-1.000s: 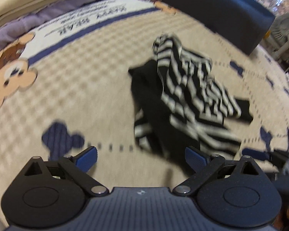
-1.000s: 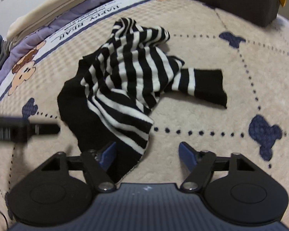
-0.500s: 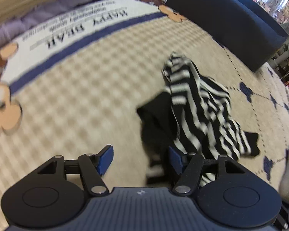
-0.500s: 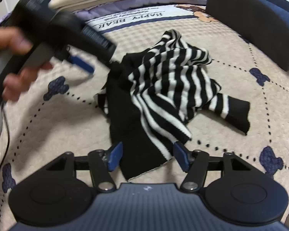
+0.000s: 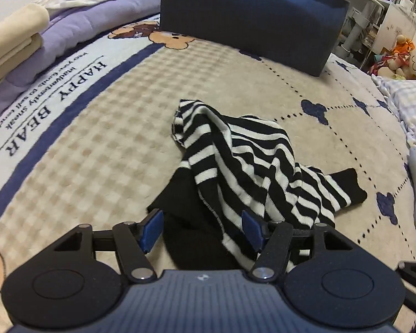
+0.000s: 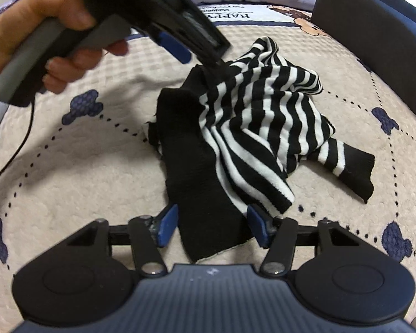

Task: Fold clothes
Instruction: 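Close both grippers on the sweater's hem edge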

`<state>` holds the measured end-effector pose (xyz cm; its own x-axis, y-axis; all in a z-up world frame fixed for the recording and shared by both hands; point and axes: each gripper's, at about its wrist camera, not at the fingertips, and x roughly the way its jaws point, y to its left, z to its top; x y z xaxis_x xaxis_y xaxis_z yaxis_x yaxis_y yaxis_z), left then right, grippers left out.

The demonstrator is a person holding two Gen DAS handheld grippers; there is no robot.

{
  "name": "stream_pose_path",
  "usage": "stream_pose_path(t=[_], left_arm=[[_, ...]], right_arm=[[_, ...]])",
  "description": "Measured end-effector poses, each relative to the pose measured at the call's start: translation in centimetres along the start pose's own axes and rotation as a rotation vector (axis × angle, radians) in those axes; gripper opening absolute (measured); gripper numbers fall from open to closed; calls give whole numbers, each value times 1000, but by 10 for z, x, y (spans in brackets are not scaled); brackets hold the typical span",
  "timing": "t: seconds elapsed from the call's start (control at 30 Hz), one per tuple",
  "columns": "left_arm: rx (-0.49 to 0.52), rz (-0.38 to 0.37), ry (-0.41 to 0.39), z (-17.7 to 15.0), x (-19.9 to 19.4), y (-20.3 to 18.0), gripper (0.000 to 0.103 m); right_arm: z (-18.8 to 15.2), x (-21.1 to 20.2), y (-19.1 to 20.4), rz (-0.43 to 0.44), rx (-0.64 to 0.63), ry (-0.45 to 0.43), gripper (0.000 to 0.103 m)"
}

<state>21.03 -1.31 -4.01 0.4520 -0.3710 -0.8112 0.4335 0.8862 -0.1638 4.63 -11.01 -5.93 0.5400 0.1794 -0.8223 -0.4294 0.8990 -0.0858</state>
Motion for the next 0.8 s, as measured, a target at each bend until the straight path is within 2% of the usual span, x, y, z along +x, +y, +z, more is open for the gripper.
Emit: stream_pose_path(t=[0.03, 0.17, 0.23, 0.3, 0.37, 0.47, 0.5, 0.53, 0.57, 0.63, 0.8], left_arm=[[-19, -13, 11, 0, 4, 0, 26], [-40, -13, 17, 1, 14, -1, 24], [-60, -6, 17, 2, 18, 0, 11], [-113, -11, 20, 2, 19, 5, 3], [-165, -15, 16, 1, 18, 10, 1], [-205, -19, -9, 2, 13, 14, 1], [-210, -15, -18, 2, 9, 15, 0], [-216, -11, -27, 3, 6, 16, 0], [-222, -3, -36, 3, 2, 18, 0], [-237, 15, -48, 5, -4, 21, 0], [-261, 59, -66, 8, -23, 31, 0]], right_arm=[[0, 0, 1, -1, -5, -1, 59], [-3, -1, 2, 4, -9, -3, 59], [-3, -1, 3, 10, -11, -6, 58], [-3, -1, 5, 9, -21, -11, 58], [-5, 0, 8, 6, -39, -16, 55], [-7, 0, 9, 13, -46, -27, 41], [-8, 0, 8, 14, -48, -30, 30], [-8, -1, 9, 12, -51, -33, 14], [-8, -1, 9, 8, -53, -34, 9], [-8, -3, 8, -3, -53, -38, 4], [-8, -17, 3, 34, -10, -62, 3]])
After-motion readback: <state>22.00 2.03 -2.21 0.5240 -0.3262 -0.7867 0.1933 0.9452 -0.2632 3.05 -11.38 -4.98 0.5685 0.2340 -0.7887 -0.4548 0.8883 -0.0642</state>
